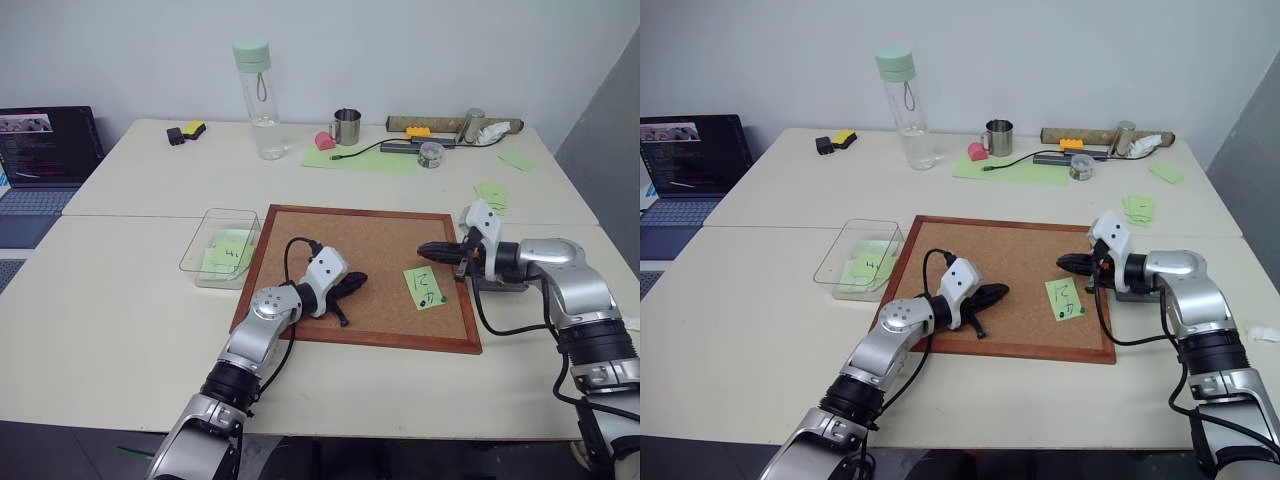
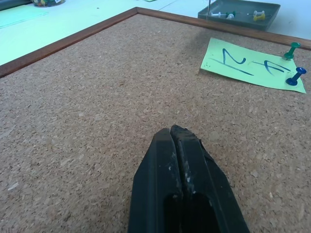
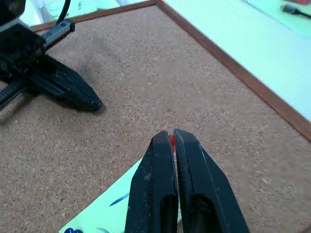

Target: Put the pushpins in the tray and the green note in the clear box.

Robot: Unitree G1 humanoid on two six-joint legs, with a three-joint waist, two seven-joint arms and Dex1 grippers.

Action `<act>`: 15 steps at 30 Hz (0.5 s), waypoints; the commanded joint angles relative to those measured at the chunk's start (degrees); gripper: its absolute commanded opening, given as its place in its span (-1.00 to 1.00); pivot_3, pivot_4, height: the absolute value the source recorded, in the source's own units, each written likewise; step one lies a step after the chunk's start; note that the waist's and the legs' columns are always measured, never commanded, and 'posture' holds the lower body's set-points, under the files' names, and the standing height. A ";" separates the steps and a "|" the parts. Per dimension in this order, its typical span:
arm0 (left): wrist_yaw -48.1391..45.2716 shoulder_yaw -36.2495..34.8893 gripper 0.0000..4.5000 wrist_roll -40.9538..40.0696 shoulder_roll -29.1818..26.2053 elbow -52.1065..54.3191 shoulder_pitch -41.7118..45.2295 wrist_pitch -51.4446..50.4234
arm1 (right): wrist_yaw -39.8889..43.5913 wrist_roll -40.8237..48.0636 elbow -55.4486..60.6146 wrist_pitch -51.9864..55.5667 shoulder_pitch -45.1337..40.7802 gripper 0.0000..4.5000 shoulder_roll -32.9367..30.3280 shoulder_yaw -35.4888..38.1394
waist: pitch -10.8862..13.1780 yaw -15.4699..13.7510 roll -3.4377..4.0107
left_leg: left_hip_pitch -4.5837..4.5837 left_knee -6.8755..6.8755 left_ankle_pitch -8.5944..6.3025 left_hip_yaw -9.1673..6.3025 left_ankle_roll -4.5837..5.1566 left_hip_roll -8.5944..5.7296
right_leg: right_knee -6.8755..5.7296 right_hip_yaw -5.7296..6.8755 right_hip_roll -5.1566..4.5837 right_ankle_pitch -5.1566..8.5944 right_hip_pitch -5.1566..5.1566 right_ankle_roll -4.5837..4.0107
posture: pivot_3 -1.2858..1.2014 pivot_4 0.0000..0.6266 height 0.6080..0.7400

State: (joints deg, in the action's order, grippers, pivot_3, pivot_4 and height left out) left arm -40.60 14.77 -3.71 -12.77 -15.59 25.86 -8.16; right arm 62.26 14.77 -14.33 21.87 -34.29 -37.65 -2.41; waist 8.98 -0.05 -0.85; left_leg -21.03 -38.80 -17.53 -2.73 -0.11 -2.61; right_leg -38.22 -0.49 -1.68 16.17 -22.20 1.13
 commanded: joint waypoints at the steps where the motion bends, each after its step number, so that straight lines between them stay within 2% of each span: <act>1: -0.04 1.12 -1.00 1.35 -0.32 -1.10 -1.53 -1.30 | -2.37 1.36 1.71 2.31 0.67 -0.99 -3.88 5.64 | 0.00 -0.03 0.00 | 0.00 0.00 0.00 0.00 0.00 0.00 | 0.00 0.00 0.00 0.00 0.00 0.00 | 0.03 -0.52 1.00; 6: -0.20 1.30 -1.00 1.44 -0.66 -0.82 -1.72 -1.21 | -4.68 -0.78 0.78 2.47 4.73 -0.99 -8.94 7.91 | -0.01 -0.37 0.01 | -0.02 0.03 -0.04 0.01 0.07 0.00 | 0.08 -0.01 -0.01 0.00 0.01 0.00 | 0.03 -0.52 1.00; 12: -0.55 1.59 -1.00 1.37 -0.97 -0.81 -1.53 -1.13 | -7.81 -4.81 -4.18 -0.04 8.04 -0.99 -11.69 7.41 | -0.07 -0.21 0.11 | 0.01 0.04 -0.09 0.03 0.16 0.00 | 0.02 -0.02 0.00 0.00 0.03 0.00 | 0.03 -0.52 1.00; 15: -0.60 1.65 -1.00 1.39 -1.06 -0.82 -1.46 -1.10 | -8.70 -6.18 -5.79 -0.31 8.26 -0.72 -11.44 6.68 | -0.10 -0.07 0.16 | 0.02 0.04 -0.09 0.06 0.16 0.00 | 0.02 -0.04 0.00 0.00 0.03 0.00 | 0.03 -0.52 1.00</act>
State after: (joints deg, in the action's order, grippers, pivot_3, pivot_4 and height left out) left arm -40.79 15.38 -3.70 -13.42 -15.14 25.58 -8.26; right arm 54.40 9.25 -20.55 22.83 -25.72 -48.42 4.05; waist 8.88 -0.12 -0.69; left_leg -21.01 -38.76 -17.62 -2.68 0.04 -2.60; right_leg -38.20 -0.52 -1.68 16.18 -22.17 1.13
